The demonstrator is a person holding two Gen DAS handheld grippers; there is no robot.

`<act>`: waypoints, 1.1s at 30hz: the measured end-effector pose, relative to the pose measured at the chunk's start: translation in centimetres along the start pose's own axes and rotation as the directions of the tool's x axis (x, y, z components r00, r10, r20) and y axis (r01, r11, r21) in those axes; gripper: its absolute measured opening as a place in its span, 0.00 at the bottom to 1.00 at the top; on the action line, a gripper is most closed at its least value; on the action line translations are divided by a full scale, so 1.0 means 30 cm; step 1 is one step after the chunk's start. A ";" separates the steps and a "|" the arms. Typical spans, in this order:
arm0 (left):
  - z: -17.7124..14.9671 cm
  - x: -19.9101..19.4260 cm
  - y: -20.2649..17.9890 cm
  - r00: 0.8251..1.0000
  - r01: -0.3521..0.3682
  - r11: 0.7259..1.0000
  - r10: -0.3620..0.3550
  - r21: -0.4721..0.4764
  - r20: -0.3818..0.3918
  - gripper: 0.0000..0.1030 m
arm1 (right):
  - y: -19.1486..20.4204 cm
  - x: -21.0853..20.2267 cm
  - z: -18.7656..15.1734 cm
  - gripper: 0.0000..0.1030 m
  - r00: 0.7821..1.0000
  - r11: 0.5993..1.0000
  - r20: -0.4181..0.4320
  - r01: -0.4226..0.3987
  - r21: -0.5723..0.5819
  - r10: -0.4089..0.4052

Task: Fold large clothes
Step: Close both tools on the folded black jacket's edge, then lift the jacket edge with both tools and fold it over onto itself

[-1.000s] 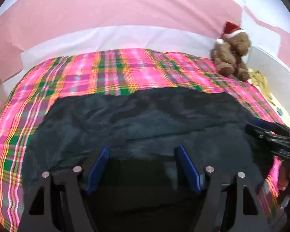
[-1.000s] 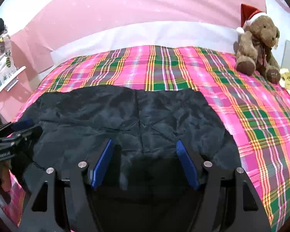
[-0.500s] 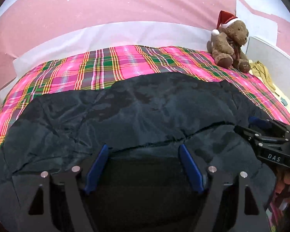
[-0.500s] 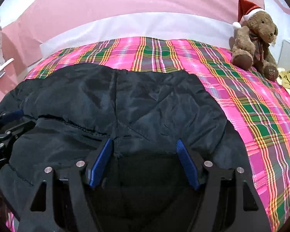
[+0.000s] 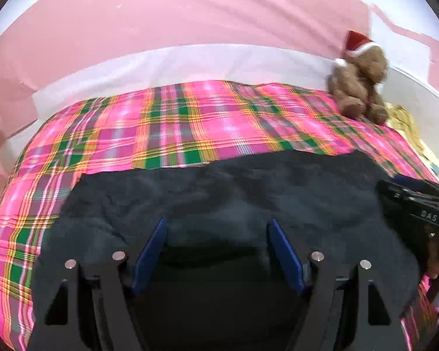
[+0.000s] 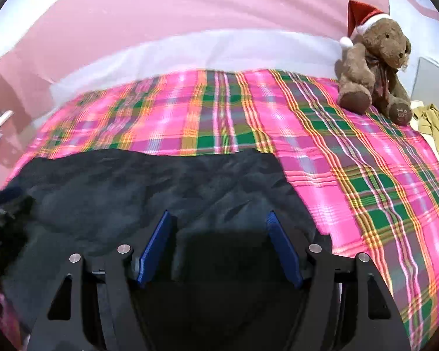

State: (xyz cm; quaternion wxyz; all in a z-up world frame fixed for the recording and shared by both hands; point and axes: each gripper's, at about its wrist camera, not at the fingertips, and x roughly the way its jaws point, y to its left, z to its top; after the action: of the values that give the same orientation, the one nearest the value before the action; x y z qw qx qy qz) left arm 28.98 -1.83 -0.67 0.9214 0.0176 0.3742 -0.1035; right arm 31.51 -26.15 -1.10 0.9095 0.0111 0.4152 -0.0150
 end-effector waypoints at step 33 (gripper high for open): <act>-0.107 0.059 0.407 0.997 -0.077 0.989 0.078 -0.129 0.006 0.73 | -0.171 0.032 -0.095 0.66 1.000 0.993 0.012 0.006 0.114 -0.008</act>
State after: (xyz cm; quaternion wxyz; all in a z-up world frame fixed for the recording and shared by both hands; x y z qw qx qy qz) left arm 30.50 10.15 -4.76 0.9260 -0.0277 0.3739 -0.0434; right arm 29.79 -31.22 -3.73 0.9099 0.0616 0.4081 -0.0419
